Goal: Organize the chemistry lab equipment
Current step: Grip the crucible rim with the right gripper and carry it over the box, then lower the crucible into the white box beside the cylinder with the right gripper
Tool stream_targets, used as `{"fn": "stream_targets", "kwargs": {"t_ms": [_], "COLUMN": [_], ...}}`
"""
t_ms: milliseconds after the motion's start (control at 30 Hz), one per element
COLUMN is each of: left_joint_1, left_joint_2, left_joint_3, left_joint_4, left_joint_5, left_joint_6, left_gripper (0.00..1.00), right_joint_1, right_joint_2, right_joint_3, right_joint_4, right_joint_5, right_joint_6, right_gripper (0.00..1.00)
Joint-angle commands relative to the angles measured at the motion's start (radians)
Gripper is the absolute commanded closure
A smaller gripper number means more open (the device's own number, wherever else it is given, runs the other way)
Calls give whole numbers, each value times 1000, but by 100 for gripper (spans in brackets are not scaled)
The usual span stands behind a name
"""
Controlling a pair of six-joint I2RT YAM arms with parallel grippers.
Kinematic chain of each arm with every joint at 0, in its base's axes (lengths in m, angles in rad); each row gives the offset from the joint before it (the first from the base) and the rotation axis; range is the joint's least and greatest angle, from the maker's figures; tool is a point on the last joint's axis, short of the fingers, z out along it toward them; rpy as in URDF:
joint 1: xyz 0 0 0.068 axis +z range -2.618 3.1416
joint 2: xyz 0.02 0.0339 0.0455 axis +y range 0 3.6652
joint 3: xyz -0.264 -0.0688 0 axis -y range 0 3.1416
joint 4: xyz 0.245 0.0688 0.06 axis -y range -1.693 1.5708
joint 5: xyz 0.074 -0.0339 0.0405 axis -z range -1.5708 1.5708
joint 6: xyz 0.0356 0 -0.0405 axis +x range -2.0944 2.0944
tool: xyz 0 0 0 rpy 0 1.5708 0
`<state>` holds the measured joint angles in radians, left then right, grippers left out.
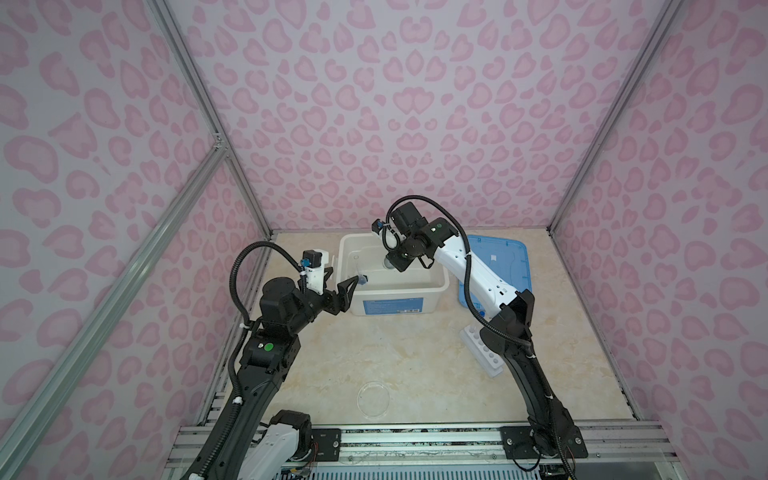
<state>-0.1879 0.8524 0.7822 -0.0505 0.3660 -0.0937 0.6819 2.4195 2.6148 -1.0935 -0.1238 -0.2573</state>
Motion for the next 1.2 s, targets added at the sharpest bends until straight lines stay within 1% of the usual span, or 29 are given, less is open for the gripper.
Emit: {"fn": "stream_targets", "kwargs": {"t_ms": [0,167,300,467,767,1033,1167], "left_joint_1": [1,1,2,1,1,1,1], "left_joint_2": [-1,2,0,-1,2,10,10], "left_joint_3": [0,-1,-3,-3,0,0,-1], "left_joint_4": [15,14,12,10,8,7,6], "left_joint_5": [-2,-6,-14,-16,-19,-29,-32], "left_joint_6": [14,17,18,20,23,28,29], "left_gripper": [19,19,19,19,19,19,19], "right_joint_1": [-7,-10,-12,-12,-12,-15,-18], "right_joint_2": [47,115,164,224,286,306,319], "right_joint_3": [26,30,32,73,73,72,74], "right_joint_4": [6,62,106,134,183,207,220], "right_joint_5": [5,15,-9,6,13,11,-11], "right_joint_6": [-35,-64,-71,-83,-99,-97,-89], "right_gripper": [93,94,94,94,95,95,96]}}
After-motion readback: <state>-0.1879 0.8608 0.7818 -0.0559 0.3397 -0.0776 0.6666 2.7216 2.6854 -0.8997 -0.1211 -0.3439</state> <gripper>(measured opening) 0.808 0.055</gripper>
